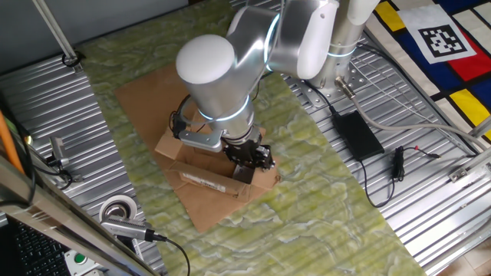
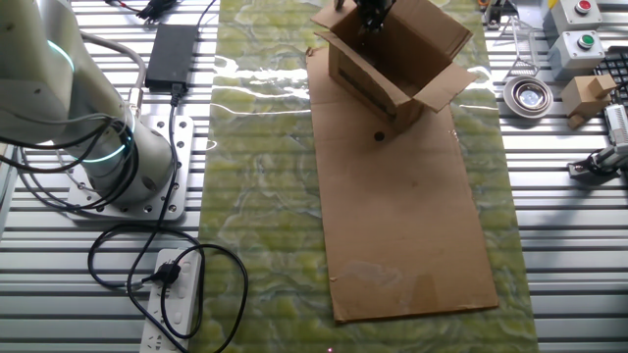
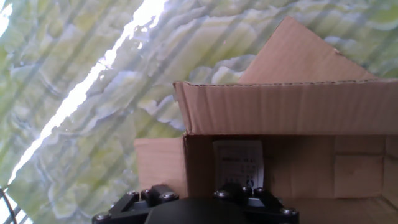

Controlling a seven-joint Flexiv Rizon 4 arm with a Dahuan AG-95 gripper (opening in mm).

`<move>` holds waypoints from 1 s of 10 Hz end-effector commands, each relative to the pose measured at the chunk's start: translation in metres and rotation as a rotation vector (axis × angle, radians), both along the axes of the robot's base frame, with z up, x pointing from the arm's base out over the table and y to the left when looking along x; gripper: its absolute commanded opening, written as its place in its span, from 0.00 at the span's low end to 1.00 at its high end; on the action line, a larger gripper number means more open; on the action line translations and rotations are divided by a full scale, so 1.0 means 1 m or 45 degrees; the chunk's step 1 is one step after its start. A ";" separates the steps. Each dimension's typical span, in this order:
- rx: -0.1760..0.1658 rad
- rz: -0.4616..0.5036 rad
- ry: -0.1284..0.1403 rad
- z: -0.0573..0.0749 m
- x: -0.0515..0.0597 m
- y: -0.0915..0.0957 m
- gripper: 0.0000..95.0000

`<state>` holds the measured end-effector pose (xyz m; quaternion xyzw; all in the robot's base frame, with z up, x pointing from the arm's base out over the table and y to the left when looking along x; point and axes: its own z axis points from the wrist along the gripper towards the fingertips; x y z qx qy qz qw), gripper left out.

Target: Open a box

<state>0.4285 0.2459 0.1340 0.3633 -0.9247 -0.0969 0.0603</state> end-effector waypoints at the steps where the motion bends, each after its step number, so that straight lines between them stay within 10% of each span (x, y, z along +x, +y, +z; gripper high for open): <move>1: -0.004 -0.001 -0.005 -0.001 0.000 -0.001 0.60; 2: -0.011 -0.001 -0.007 -0.002 0.000 -0.001 0.60; 4: -0.019 -0.007 -0.011 -0.004 0.000 -0.001 0.20; 6: -0.025 -0.032 -0.008 -0.007 0.000 -0.001 0.00; 10: -0.077 -0.048 -0.012 -0.008 0.000 -0.001 0.00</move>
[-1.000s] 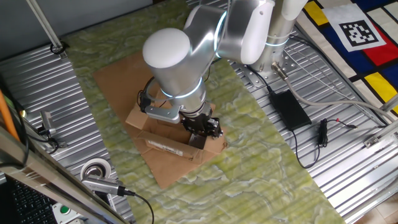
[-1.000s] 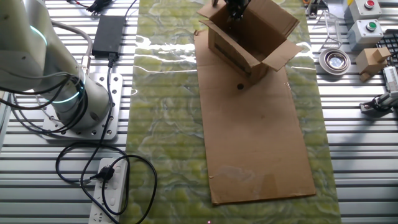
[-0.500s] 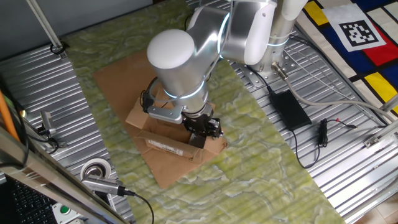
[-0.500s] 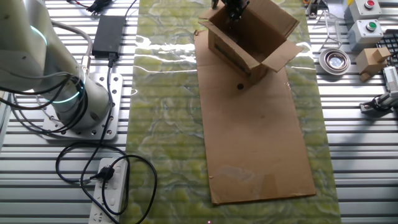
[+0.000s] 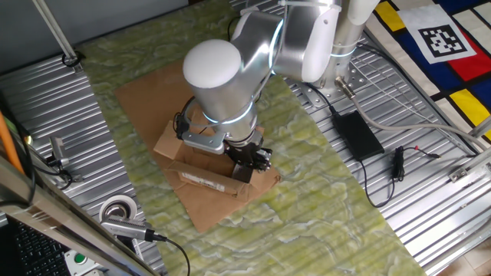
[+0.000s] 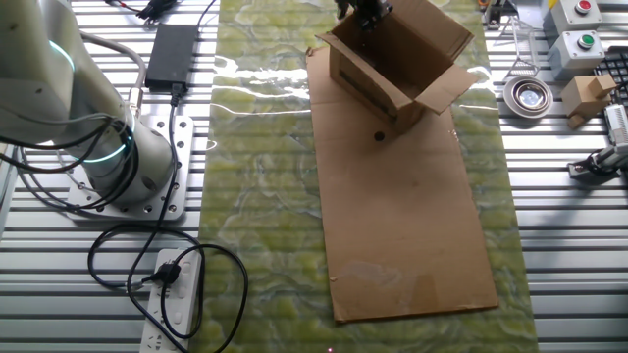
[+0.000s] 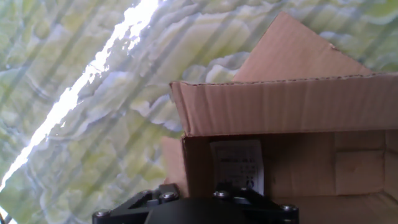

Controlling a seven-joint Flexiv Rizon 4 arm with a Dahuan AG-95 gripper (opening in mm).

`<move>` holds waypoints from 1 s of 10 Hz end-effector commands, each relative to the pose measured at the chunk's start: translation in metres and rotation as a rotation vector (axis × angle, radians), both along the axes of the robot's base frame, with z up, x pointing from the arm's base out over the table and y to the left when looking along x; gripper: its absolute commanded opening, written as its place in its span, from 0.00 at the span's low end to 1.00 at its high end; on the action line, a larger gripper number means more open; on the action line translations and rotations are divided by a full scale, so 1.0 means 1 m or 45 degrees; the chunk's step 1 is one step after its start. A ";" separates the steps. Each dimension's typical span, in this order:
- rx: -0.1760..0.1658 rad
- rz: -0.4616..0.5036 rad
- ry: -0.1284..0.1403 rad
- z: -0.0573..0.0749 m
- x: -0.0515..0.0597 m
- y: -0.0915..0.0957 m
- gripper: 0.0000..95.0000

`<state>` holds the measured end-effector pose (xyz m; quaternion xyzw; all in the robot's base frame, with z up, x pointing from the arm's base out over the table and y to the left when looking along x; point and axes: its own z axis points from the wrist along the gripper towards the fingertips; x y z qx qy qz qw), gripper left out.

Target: Open a box

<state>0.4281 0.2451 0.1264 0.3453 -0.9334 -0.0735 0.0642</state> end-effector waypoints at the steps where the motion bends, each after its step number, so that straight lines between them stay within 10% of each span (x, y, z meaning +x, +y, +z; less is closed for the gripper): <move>1: -0.063 -0.001 -0.020 0.000 0.000 -0.002 0.00; 10: -0.081 0.030 -0.033 0.002 0.004 -0.011 0.00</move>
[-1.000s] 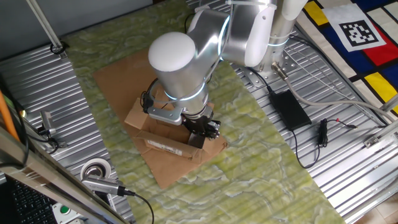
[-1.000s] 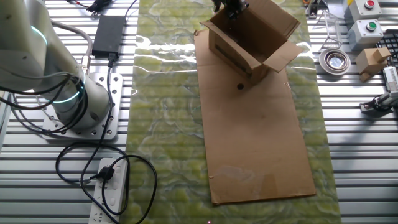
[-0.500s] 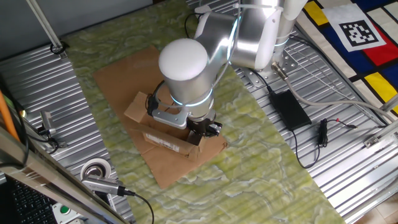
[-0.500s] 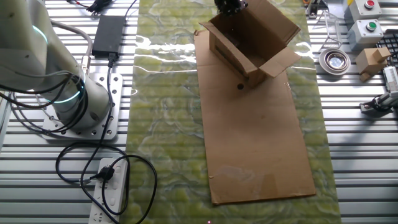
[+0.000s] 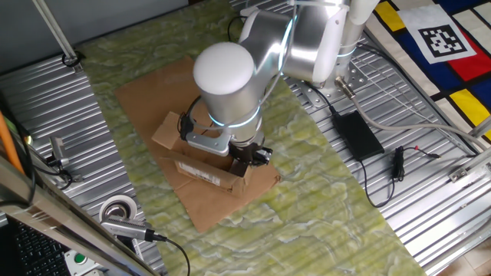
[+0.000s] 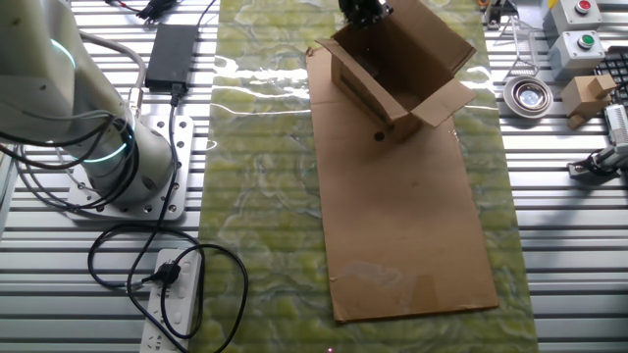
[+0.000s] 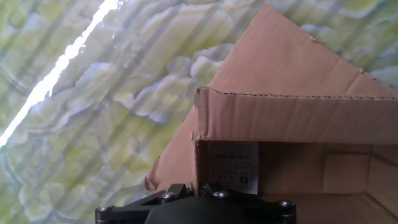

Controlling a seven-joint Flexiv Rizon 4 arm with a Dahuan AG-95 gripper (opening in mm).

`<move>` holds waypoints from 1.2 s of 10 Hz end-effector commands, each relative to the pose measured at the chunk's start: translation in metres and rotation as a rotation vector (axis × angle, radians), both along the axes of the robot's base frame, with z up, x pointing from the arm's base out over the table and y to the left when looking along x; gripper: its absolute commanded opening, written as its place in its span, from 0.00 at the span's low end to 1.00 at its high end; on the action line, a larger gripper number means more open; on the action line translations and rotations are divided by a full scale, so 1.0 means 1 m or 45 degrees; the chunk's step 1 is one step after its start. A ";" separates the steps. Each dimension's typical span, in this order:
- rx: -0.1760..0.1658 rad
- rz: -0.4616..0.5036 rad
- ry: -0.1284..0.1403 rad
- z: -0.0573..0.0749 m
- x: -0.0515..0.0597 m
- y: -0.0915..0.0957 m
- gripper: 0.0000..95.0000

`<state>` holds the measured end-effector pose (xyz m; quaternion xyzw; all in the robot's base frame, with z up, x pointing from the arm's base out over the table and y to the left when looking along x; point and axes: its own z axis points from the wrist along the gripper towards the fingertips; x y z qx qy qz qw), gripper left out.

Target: Open a box

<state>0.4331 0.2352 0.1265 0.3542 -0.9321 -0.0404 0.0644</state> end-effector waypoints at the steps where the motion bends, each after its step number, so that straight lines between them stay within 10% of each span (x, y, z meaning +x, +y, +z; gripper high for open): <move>1: -0.008 0.006 -0.003 0.002 -0.001 -0.001 0.00; 5: -0.026 0.025 0.008 0.005 -0.002 -0.002 0.80; 11: -0.105 -0.103 0.007 0.063 -0.013 0.008 0.80; 12: -0.133 -0.154 0.000 0.073 -0.015 0.011 0.40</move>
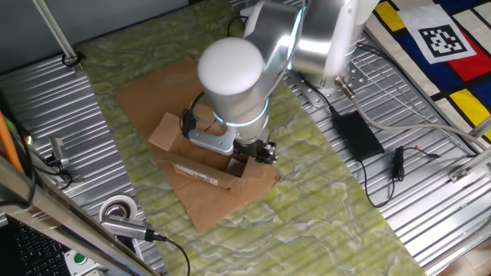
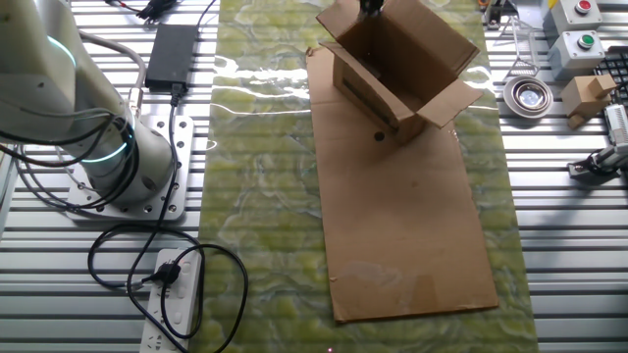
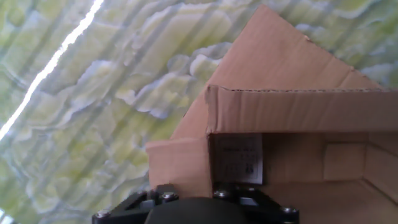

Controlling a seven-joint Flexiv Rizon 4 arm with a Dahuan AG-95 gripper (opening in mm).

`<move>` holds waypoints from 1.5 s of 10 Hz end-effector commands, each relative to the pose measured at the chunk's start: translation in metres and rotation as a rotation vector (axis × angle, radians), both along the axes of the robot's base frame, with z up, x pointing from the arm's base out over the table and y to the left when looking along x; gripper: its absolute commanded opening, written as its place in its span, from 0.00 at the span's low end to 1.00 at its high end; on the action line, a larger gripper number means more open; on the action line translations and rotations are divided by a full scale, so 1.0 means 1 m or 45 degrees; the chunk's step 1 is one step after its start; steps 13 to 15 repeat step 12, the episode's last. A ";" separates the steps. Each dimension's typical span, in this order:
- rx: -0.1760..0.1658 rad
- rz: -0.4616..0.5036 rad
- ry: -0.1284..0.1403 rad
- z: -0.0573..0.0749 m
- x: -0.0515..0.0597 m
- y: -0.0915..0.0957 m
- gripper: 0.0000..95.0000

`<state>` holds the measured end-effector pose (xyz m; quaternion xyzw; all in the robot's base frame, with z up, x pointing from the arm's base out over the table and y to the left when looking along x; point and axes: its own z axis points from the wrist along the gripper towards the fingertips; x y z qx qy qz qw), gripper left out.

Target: Open a box

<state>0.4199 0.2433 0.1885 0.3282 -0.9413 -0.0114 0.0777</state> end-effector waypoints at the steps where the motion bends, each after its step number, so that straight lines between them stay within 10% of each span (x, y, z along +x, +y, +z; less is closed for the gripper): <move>1: -0.057 -0.135 -0.021 0.018 -0.002 0.006 0.20; 2: -0.062 -0.204 -0.047 0.025 -0.002 0.008 0.00; 7: 0.028 -0.436 -0.133 0.041 -0.007 0.008 0.00; 15: 0.005 -0.419 -0.160 0.046 -0.005 0.007 0.00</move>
